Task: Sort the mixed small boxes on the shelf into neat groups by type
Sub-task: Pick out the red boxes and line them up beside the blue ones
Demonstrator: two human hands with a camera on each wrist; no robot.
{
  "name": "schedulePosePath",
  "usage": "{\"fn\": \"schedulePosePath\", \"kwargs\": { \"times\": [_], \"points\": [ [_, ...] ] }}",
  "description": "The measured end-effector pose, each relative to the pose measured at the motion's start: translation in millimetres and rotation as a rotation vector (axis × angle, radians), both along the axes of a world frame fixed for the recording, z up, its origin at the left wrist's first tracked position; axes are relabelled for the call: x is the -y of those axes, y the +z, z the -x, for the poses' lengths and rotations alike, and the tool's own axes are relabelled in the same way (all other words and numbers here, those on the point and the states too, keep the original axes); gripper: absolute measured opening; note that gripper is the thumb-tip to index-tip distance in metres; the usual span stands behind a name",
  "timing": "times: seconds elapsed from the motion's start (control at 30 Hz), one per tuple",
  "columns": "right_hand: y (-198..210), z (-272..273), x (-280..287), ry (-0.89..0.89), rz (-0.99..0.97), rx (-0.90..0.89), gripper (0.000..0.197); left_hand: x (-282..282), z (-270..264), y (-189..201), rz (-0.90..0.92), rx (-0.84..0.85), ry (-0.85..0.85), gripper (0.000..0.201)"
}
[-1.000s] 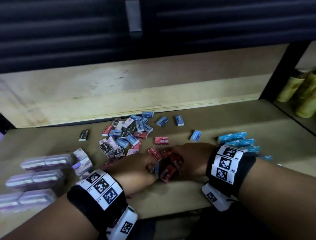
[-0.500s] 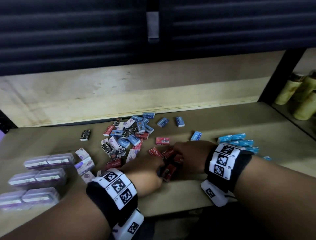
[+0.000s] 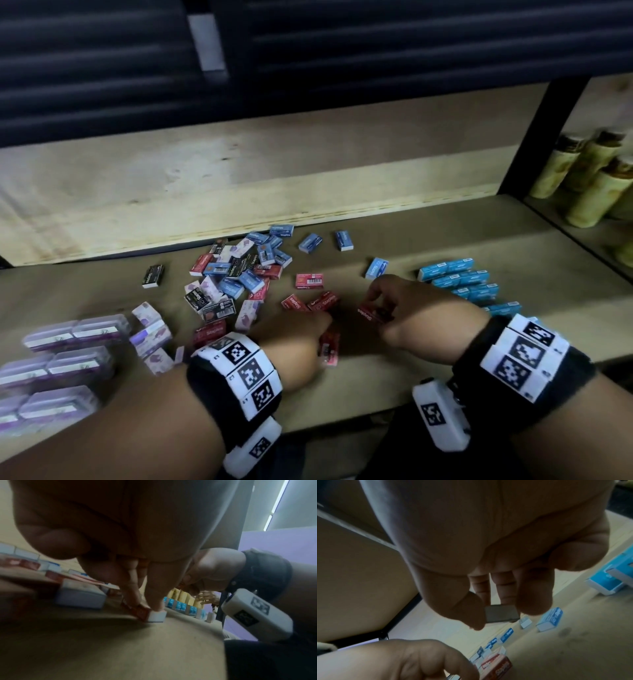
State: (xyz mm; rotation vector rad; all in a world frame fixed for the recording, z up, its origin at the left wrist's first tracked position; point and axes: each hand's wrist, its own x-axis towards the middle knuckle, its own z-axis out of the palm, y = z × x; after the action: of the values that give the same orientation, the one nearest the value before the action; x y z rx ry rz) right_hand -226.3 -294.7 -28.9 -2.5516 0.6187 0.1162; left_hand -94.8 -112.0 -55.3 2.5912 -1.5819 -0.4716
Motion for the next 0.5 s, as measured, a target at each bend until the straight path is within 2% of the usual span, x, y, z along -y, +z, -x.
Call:
{"fn": "schedulePosePath", "kwargs": {
  "times": [0.2, 0.33, 0.5],
  "points": [
    [4, 7, 0, -0.007, -0.023, 0.003, 0.043, 4, 5, 5, 0.077, -0.018, -0.009, 0.048],
    [7, 11, 1, 0.004, -0.021, -0.003, 0.040, 12, 0, 7, -0.096, 0.010, -0.111, 0.062],
    [12, 15, 5, 0.025, -0.017, -0.061, 0.034, 22, 1, 0, -0.130, 0.067, -0.164, 0.046]
  ]
}}
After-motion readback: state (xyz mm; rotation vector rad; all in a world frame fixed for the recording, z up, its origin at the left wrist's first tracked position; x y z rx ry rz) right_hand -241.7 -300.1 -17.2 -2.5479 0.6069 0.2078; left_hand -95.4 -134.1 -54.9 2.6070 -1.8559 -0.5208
